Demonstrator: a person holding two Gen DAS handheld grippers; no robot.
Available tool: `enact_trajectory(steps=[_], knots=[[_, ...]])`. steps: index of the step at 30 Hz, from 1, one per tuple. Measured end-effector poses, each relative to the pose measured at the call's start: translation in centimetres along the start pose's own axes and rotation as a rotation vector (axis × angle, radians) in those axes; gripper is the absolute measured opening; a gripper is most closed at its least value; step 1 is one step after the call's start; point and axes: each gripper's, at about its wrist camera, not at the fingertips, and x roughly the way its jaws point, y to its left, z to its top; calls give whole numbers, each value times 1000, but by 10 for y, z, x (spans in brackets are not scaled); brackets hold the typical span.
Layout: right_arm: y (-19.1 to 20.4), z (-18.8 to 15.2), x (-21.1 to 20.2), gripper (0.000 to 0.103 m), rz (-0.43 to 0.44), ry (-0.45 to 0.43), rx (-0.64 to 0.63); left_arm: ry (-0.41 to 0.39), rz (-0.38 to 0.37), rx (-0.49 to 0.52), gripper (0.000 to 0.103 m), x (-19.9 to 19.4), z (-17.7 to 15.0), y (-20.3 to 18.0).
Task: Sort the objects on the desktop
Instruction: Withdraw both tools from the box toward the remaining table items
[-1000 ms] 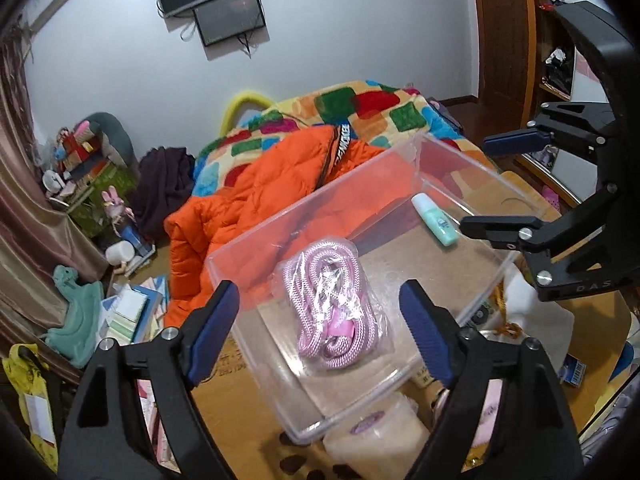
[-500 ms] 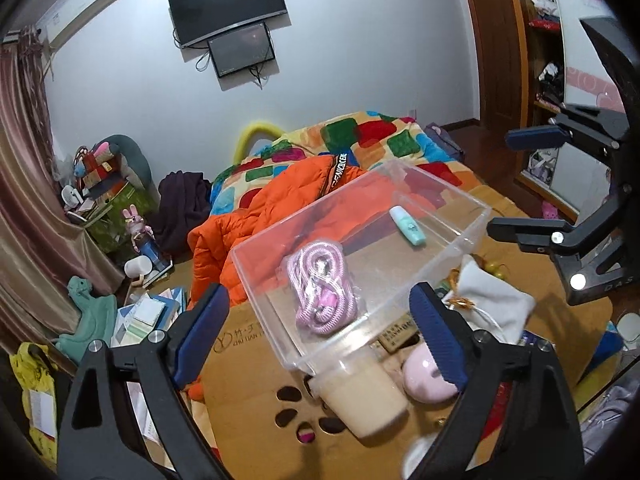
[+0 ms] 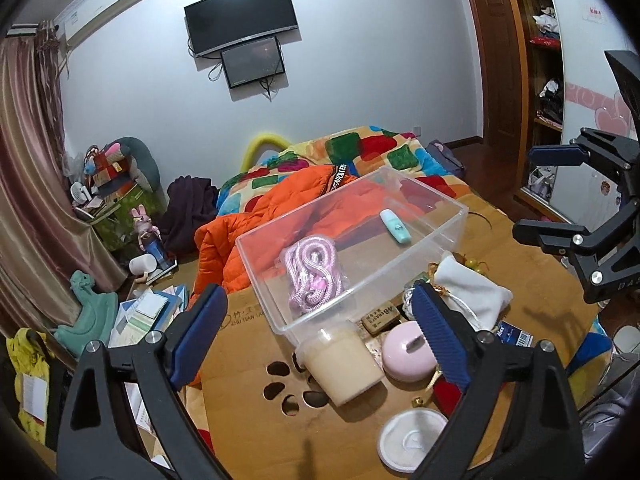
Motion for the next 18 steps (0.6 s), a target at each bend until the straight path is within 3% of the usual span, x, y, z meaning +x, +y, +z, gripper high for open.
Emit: enact_trajectory(steps=[18], knots=[[21, -30, -6, 94, -31, -37, -4, -7, 45, -50, 95, 3, -28, -11]])
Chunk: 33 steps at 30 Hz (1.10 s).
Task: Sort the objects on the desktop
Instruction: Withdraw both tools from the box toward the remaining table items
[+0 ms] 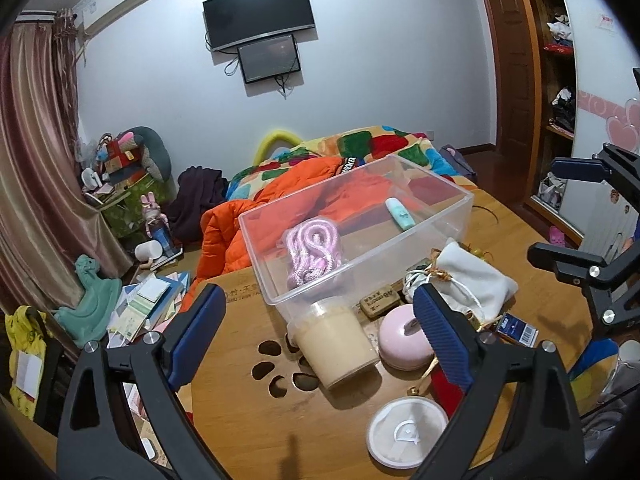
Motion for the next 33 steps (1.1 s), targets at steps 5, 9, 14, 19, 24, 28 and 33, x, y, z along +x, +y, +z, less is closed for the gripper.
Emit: enact_trajectory(steps=[5, 9, 14, 19, 24, 28, 33], knots=[[2, -7, 4, 94, 0, -10, 24, -1, -11, -26, 96, 4, -10, -3], [6, -17, 6, 97, -13, -44, 61, -8, -22, -61, 96, 10, -20, -8], [15, -33, 6, 98, -33, -83, 89, 0, -14, -97, 96, 18, -32, -12], [16, -46, 8, 100, -35, -67, 105, 38, -41, -149, 96, 22, -45, -7], [4, -62, 6, 100, -54, -21, 96, 107, -77, -146, 96, 20, -67, -12], [-4, -78, 7, 100, -37, 25, 109, 146, -118, -147, 96, 19, -84, -23], [-3, -96, 13, 100, -21, 68, 111, 174, -135, -133, 96, 21, -98, -36]])
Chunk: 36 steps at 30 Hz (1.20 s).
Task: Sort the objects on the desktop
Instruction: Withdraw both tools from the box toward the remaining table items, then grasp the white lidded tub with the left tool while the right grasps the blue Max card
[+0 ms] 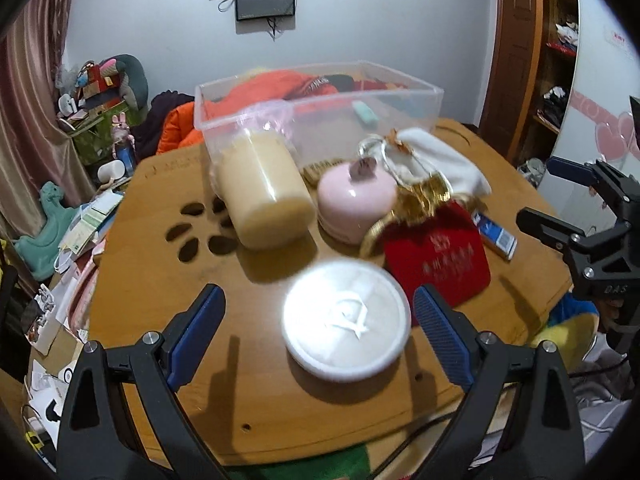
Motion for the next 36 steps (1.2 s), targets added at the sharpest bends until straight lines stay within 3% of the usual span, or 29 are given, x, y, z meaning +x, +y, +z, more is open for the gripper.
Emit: enact_trajectory(steps=[9, 14, 18, 24, 26, 29, 36], knots=[[2, -11, 19, 96, 41, 50, 18, 43, -6, -43, 96, 15, -11, 7], [6, -12, 26, 73, 71, 65, -4, 21, 26, -23, 95, 16, -15, 3], [8, -14, 32, 61, 95, 81, -7, 4, 20, -15, 77, 14, -16, -1], [12, -13, 36, 49, 129, 91, 13, -12, 30, -26, 65, 13, -13, 3], [15, -13, 36, 36, 147, 90, 8, -15, 33, -38, 65, 13, -13, 5], [17, -12, 36, 24, 171, 101, 6, -21, 39, -44, 65, 12, -13, 7], [4, -8, 30, 24, 254, 121, 105, -23, 25, -75, 65, 4, -12, 18]])
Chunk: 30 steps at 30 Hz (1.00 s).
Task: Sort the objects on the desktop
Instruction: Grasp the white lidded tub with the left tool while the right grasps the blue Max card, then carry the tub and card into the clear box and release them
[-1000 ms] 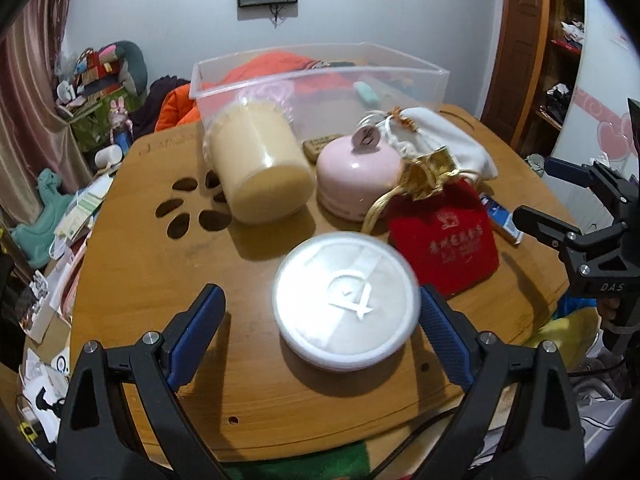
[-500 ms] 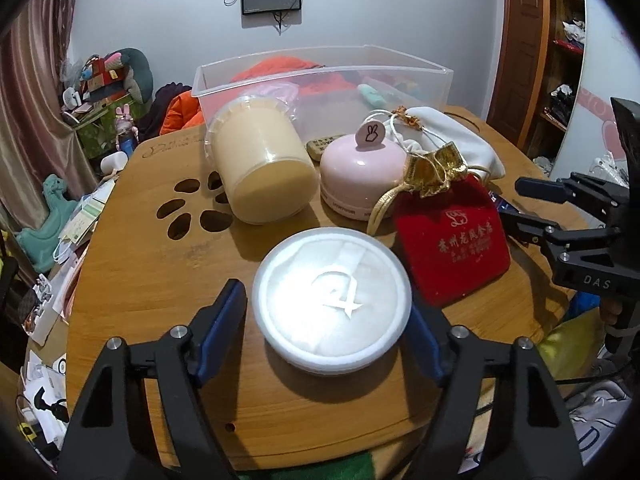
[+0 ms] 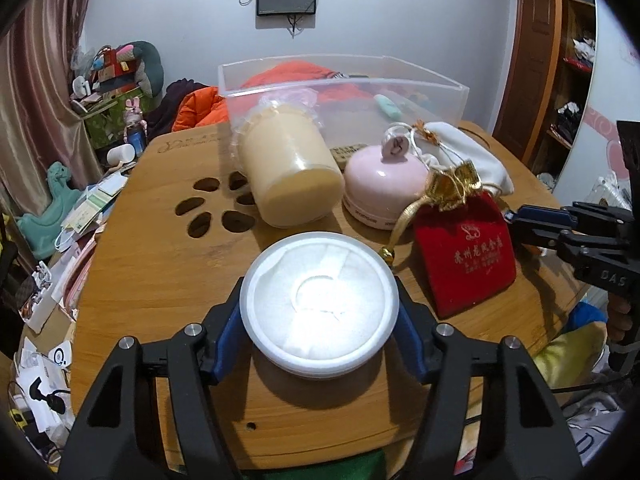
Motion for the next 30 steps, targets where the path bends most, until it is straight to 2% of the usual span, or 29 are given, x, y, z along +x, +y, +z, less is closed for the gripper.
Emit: enact_trajectory(steps=[6, 16, 20, 30], knots=[[0, 13, -27, 25, 76, -27, 31, -48, 7, 5, 65, -20, 13, 4], [2, 59, -70, 25, 103, -100, 4, -103, 22, 18, 65, -36, 52, 10], [0, 82, -76, 25, 106, -124, -12, -128, 43, 39, 65, -39, 74, 14], [-14, 134, -59, 25, 132, -141, -12, -163, 5, 24, 65, -37, 135, 32]])
